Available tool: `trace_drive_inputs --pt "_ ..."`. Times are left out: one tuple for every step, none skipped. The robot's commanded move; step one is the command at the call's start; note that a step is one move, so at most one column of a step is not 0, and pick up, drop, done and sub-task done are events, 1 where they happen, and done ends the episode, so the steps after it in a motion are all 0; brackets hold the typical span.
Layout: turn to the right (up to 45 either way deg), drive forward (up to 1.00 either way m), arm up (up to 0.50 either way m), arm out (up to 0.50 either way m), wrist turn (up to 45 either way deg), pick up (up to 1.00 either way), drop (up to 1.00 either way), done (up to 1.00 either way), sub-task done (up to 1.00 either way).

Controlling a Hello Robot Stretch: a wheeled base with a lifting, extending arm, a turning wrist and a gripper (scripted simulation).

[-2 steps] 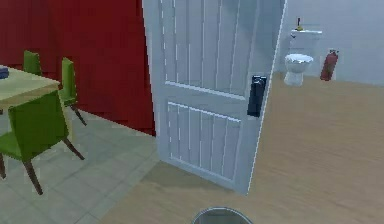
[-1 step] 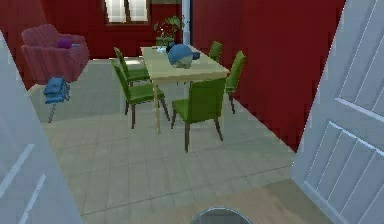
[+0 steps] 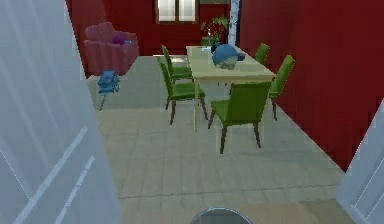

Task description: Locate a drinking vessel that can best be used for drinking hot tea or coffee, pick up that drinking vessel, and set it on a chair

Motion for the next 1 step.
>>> trace_drive_inputs --pt "0.0 1.00 0.00 0.00 0.0 0.00 0.00 0.00 0.00"
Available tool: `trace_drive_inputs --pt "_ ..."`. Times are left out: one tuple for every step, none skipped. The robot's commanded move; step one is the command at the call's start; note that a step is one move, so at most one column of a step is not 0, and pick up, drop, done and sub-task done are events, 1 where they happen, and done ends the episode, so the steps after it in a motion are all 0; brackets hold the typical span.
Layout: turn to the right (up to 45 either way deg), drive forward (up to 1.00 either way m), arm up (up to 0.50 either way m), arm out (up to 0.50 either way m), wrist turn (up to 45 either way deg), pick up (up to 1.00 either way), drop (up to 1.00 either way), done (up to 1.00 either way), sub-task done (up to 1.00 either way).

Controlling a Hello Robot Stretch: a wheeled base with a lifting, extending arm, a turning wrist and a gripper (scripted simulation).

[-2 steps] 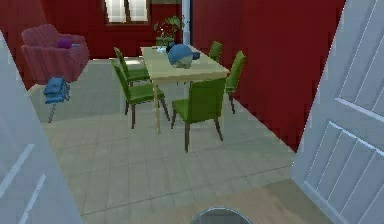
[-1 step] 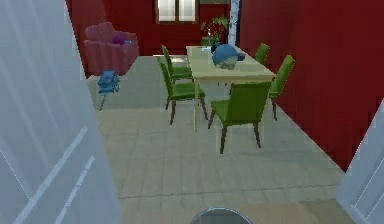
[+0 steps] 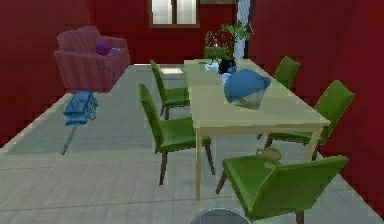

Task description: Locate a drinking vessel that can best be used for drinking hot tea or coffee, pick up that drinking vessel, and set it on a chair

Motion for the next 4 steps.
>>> trace_drive_inputs --pt "-3.0 0.00 0.00 0.00 0.0 0.00 0.00 0.00 0.00" --pt "0.0 0.45 0.00 0.00 0.0 0.00 0.00 0.00 0.00" --pt "-45.0 0.00 0.00 0.00 0.0 0.00 0.00 0.00 0.00" --pt "-12.0 0.00 0.00 0.00 0.0 0.00 0.00 0.00 0.00"
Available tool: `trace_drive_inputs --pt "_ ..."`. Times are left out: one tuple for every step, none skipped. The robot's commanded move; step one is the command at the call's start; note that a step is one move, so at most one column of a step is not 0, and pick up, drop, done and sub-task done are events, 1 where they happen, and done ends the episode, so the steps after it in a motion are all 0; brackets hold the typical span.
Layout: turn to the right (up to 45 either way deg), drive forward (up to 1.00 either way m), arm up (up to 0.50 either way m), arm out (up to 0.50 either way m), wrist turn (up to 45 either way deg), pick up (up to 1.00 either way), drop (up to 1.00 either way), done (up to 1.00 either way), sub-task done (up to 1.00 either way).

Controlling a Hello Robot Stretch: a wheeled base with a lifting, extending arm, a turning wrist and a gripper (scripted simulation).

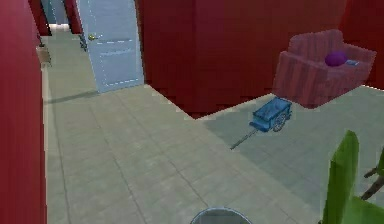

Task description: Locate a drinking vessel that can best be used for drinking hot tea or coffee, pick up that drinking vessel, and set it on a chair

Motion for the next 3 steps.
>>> trace_drive_inputs --pt "0.0 0.85 0.00 0.00 0.0 0.00 0.00 0.00 0.00" --pt "45.0 0.00 0.00 0.00 0.0 0.00 0.00 0.00 0.00" --pt "0.0 0.50 0.00 0.00 0.0 0.00 0.00 0.00 0.00"
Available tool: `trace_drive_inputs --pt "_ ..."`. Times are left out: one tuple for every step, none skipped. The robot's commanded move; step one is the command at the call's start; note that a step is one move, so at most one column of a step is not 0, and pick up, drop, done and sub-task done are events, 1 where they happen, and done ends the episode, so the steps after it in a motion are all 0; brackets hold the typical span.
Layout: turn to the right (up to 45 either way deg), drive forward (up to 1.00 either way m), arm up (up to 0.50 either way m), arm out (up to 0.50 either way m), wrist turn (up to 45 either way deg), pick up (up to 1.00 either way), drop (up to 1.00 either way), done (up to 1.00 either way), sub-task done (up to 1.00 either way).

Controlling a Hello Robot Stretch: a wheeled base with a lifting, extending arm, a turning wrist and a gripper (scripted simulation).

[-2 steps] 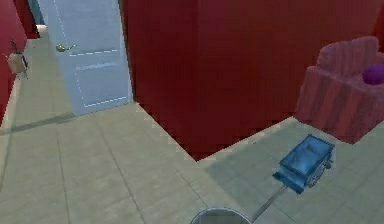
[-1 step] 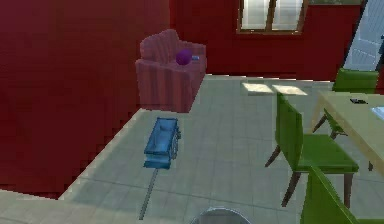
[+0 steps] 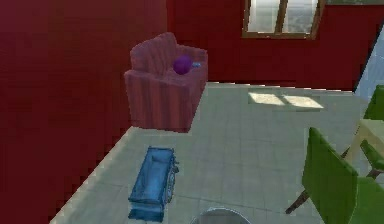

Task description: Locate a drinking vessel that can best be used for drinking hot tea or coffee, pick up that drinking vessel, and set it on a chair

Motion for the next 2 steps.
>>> trace_drive_inputs --pt "45.0 0.00 0.00 0.00 0.0 0.00 0.00 0.00 0.00" --pt "45.0 0.00 0.00 0.00 0.0 0.00 0.00 0.00 0.00"
